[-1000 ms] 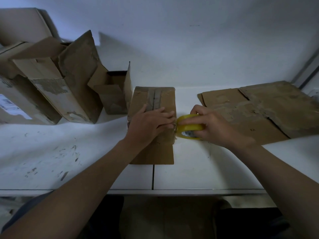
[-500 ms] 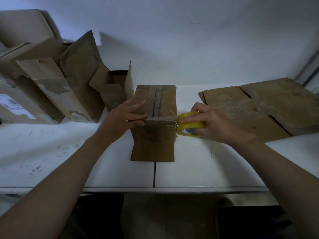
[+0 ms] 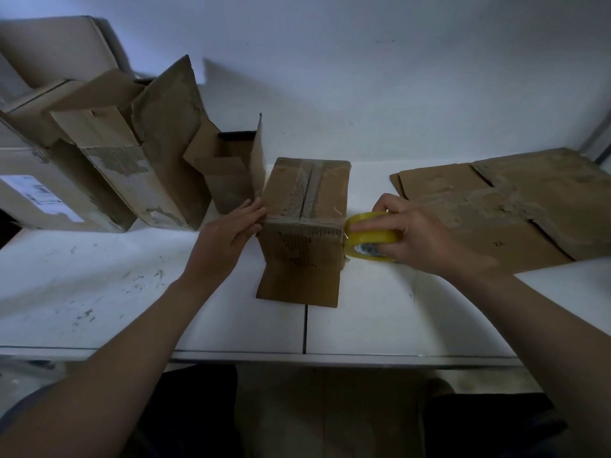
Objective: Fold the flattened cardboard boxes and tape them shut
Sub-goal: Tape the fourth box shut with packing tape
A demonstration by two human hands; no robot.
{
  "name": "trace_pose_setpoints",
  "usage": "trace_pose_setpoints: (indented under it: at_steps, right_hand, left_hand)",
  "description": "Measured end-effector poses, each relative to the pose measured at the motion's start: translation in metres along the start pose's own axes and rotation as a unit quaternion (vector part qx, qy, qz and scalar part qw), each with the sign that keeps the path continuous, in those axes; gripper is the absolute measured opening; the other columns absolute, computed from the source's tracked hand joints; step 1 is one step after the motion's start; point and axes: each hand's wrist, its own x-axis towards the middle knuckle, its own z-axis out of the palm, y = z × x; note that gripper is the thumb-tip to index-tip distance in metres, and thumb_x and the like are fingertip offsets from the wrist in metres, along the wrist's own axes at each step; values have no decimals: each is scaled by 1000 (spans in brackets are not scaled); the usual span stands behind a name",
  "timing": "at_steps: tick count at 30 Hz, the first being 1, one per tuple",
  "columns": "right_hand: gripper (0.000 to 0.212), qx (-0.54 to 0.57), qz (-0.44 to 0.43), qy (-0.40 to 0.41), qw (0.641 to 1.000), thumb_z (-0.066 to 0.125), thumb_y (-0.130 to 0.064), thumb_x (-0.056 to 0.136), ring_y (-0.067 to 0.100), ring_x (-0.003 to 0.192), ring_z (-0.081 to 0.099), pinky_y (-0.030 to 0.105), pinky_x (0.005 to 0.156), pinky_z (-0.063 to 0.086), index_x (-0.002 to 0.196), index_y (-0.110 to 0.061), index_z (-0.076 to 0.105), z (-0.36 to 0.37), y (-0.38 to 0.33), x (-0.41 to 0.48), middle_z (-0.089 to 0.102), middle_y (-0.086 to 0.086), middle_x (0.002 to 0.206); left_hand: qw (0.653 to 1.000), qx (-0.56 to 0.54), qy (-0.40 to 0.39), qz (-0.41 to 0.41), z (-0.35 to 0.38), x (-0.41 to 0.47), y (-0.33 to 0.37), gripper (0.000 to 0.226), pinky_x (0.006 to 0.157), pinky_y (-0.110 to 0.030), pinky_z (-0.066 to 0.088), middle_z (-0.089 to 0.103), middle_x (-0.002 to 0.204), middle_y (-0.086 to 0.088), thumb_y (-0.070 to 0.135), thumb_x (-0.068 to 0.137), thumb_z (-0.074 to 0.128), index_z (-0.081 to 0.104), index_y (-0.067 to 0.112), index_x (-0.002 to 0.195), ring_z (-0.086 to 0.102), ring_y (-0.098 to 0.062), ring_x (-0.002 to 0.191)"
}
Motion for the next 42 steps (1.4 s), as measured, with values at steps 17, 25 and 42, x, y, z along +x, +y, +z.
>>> trace_pose_setpoints:
  at_steps: [17, 25, 42]
  right_hand:
    - [40, -20, -43, 29, 998, 84, -27, 79, 15, 93, 63, 31, 75, 51, 117, -25, 71, 18, -24, 1, 63, -5, 104]
    - [33, -95, 21, -23, 995, 75, -28, 84, 19, 80, 58, 30, 66, 43, 117, -31, 73, 27, -23, 12, 55, -4, 97]
    - [56, -18, 29, -108, 994, 72, -37, 89, 10, 99, 52, 31, 83, 49, 142, -35, 53, 24, -19, 5, 51, -6, 112]
  left_hand:
    - [950, 253, -56, -174, 52, 26, 77, 104, 118, -66, 12, 7, 167, -16, 77, 87, -6, 29, 6, 154, -4, -28, 154]
    - [951, 233, -55, -194, 53, 28, 80, 122, 119, -65, 6, -2, 167, -14, 93, 73, -1, 23, 7, 156, -13, -26, 153]
    - [975, 85, 63, -196, 59, 23, 68, 131, 118, -64, 15, -7, 165, -17, 96, 53, 52, 24, 21, 157, -8, -39, 151]
